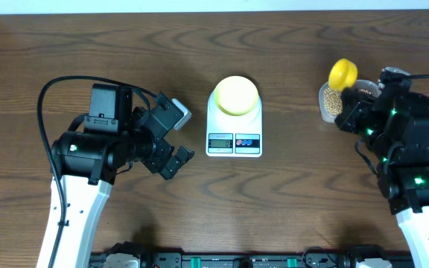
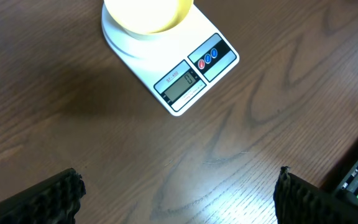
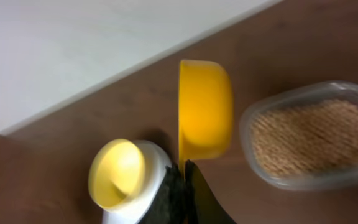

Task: Scoop item into bowl and weigh 50g on scale
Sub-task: 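Move the yellow scoop with the right gripper over the soybean tub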

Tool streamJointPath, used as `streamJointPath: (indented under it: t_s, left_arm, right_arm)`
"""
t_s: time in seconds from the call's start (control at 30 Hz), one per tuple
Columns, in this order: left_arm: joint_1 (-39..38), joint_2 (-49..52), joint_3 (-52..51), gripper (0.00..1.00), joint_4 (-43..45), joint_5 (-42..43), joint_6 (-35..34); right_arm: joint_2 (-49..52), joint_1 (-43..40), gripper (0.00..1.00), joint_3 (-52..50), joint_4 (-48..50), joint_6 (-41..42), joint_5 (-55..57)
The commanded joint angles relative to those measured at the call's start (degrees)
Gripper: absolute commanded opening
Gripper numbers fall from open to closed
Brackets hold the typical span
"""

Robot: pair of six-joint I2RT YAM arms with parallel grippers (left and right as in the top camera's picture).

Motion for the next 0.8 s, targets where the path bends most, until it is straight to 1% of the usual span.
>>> streamJointPath:
  t_s: [0.0, 0.1, 0.2, 0.33, 0.47, 0.6, 0.77]
  left_arm:
    - [0.20, -0.09, -0.20, 1.00, -0.11, -0.33, 0.37]
    - [0.20, -0.09, -0.20, 1.00, -0.11, -0.33, 0.37]
    - [0.20, -0.09, -0.20, 1.00, -0.11, -0.33, 0.37]
    - [0.20, -0.09, -0.20, 1.00, -0.11, -0.33, 0.37]
    - [0.20, -0.09, -0.20, 1.00, -0.11, -0.33, 0.37]
    - [0.20, -0.09, -0.20, 1.00, -0.11, -0.33, 0.37]
    - [0.20, -0.09, -0.20, 1.00, -0.11, -0.33, 0.37]
  right_arm:
    - [-0.20, -0.55, 0.01, 4.68, -4.02, -3.76, 7.04]
    - [-0.13, -0.55, 0.01, 9.03, -9.16, -5.22, 8.74]
    - [0.42, -0.55, 0.01, 12.87, -14.32, -8.37, 9.79]
    - [2.08, -0.55, 0.01, 15.58, -18.80, -12.79, 12.39]
    - [5.29, -0.55, 0.01, 16.35, -20.61, -17.49, 14.62]
    - [10.99, -0.46, 0.01, 16.35, -21.66, -18.93, 16.22]
    - [17.94, -0.44, 0.01, 16.35, -21.55, -18.86, 16.17]
